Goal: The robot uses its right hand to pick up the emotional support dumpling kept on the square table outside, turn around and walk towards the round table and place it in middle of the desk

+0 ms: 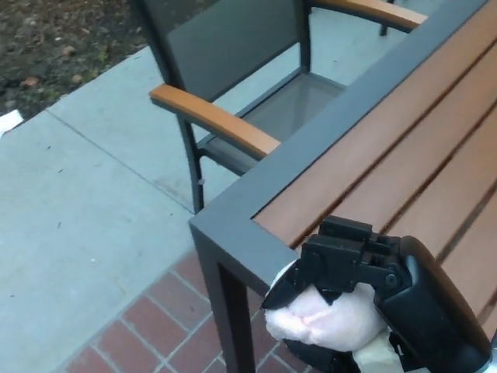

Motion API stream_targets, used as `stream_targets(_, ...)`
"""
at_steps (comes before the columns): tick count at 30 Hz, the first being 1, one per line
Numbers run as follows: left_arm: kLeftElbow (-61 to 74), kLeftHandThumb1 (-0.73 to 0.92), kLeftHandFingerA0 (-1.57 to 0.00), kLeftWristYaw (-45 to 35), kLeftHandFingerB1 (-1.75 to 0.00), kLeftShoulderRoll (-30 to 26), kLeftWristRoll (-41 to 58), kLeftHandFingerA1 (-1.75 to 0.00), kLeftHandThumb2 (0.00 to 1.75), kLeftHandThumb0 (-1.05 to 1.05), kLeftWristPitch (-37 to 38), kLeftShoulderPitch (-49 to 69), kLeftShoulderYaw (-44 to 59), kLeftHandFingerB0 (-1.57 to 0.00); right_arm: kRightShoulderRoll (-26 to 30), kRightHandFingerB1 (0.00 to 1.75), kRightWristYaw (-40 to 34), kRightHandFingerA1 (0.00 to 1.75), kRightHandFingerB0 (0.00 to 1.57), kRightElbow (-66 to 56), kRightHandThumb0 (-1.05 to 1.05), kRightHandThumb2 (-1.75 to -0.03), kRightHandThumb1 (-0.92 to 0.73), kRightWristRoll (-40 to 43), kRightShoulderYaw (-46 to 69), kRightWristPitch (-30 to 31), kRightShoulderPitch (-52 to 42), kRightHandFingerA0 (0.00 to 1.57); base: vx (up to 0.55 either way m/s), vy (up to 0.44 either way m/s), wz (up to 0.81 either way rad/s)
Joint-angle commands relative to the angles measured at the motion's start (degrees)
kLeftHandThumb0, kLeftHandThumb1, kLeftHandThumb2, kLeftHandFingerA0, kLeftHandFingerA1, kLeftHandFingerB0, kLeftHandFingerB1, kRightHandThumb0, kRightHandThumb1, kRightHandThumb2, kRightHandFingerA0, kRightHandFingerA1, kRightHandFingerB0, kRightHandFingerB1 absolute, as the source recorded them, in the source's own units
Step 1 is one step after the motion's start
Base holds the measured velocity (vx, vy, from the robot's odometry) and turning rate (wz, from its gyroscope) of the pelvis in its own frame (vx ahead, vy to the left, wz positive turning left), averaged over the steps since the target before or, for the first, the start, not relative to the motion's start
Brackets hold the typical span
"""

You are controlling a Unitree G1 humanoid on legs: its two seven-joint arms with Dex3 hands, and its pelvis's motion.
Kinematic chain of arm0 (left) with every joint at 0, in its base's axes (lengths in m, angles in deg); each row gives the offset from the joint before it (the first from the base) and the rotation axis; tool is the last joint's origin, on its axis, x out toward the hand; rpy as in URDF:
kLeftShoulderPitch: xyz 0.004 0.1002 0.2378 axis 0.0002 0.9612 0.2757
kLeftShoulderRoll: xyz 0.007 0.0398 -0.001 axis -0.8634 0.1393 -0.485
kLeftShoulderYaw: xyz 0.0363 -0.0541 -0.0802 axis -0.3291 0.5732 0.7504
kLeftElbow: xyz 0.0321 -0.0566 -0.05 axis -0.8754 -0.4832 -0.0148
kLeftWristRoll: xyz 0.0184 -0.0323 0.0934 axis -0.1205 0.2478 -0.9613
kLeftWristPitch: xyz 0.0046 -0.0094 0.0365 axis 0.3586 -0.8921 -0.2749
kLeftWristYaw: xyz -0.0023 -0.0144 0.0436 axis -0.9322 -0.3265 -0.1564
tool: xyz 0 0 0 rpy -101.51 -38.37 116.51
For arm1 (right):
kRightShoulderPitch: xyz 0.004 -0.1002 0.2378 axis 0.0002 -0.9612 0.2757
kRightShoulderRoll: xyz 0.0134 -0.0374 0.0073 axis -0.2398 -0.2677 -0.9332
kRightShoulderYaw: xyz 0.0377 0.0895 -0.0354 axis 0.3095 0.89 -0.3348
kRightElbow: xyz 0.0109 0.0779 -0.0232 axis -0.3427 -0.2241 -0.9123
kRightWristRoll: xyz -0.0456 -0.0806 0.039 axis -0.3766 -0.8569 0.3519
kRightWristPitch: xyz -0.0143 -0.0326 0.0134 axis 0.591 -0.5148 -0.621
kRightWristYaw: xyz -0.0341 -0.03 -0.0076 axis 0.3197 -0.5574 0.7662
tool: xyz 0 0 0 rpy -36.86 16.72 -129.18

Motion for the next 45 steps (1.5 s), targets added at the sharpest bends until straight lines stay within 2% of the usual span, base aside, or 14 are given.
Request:
stream_targets(1,-0.5,0.74,-0.86,0.9,-0.57,-0.7,-0.3,-0.61,0.62,-0.07,3.8,0.1,0.2,-0.78,-0.8,1.24,0.2,1.56,0.89,0.3,-0.11,-1.18,-0.51,-1.5,0.0,-1.2,-0.3,0.99,0.04,-0.060,1.01)
stream_targets(3,-0.5,0.74,-0.86,0.9,-0.57,-0.7,-0.3,-0.61,0.62,-0.07,3.7,0.1,0.1,-0.78,-0.9,1.24,0.3,1.56,0.89,0.4,-0.11,-1.18,-0.51,-1.6,0.1,-1.3,-0.4,0.99,0.06,0.088,1.18)
stream_targets(4,-0.2,0.74,-0.84,0.9,-0.58,-0.8,-0.5,-0.62,0.63,-0.05,3.7,0.2,0.0,-0.78,-1.2,1.28,0.1,1.58,0.86,0.7,-0.09,-1.19,-0.53,-1.7,0.0,-1.7,-0.4,0.93,0.06,0.235,0.55)
stream_targets(12,-1.4,0.72,-0.87,0.7,-0.59,-1.4,-0.7,-0.61,0.63,-0.05,4.5,-0.2,-0.2,-0.79,-2.3,1.28,-0.2,1.58,0.86,1.2,-0.10,-1.16,-0.55,-2.4,-0.2,-2.7,-1.2,0.93,0.06,0.138,0.97)
stream_targets(13,-1.5,0.73,-0.83,0.5,-0.58,-1.4,-0.6,-0.60,0.64,-0.05,4.6,0.0,-0.2,-0.77,-2.3,1.22,-0.1,1.55,0.89,1.4,-0.14,-1.16,-0.53,-2.6,-0.2,-3.0,-1.5,0.99,0.06,0.003,1.06)
stream_targets(16,-1.6,0.73,-0.83,0.4,-0.58,-1.4,-0.6,-0.60,0.64,-0.05,4.8,0.1,-0.3,-0.77,-2.3,1.22,0.0,1.55,0.89,1.5,-0.14,-1.16,-0.53,-2.7,-0.2,-3.3,-1.6,0.99,0.05,-0.038,1.10)
stream_targets(17,-1.7,0.75,-0.82,0.3,-0.57,-1.5,-0.5,-0.59,0.63,-0.06,4.5,0.1,-0.2,-0.75,-2.5,1.30,0.0,1.60,0.85,1.2,-0.09,-1.18,-0.53,-3.1,-0.4,-3.1,-1.8,0.91,0.07,-0.106,1.16)
stream_targets(28,-0.3,0.74,-0.84,0.2,-0.56,-0.6,0.3,-0.59,0.62,-0.07,3.8,0.7,0.0,-0.75,-2.6,1.32,0.2,1.61,0.84,1.4,-0.10,-1.18,-0.54,-4.0,-0.1,-3.4,-1.2,0.91,0.09,-0.073,1.06)
stream_targets(39,0.7,0.74,-0.82,0.0,-0.57,0.1,-0.1,-0.61,0.66,-0.04,4.1,1.6,-0.2,-0.77,-2.4,1.27,1.0,1.57,0.85,2.0,-0.10,-1.19,-0.54,-3.4,0.0,-3.3,-0.4,0.92,0.09,0.060,1.01)
stream_targets(40,0.6,0.75,-0.83,0.0,-0.56,-0.1,-0.1,-0.59,0.62,-0.07,3.9,1.4,-0.3,-0.75,-2.4,1.22,1.2,1.52,0.88,2.2,-0.14,-1.15,-0.55,-3.2,0.1,-3.3,0.0,0.98,0.05,0.019,1.01)
stream_targets(43,0.3,0.74,-0.82,-0.1,-0.58,-0.2,0.1,-0.61,0.64,-0.05,4.1,1.3,-0.1,-0.76,-2.1,1.21,1.7,1.50,0.88,2.7,-0.14,-1.17,-0.54,-2.8,0.3,-3.3,0.9,0.99,0.05,-0.010,1.17)
stream_targets(45,0.6,0.74,-0.84,-0.1,-0.57,0.0,0.4,-0.60,0.62,-0.06,4.4,1.6,0.2,-0.76,-1.8,1.22,2.0,1.51,0.86,2.9,-0.11,-1.15,-0.57,-2.7,0.5,-3.4,1.5,0.95,0.06,-0.080,1.17)
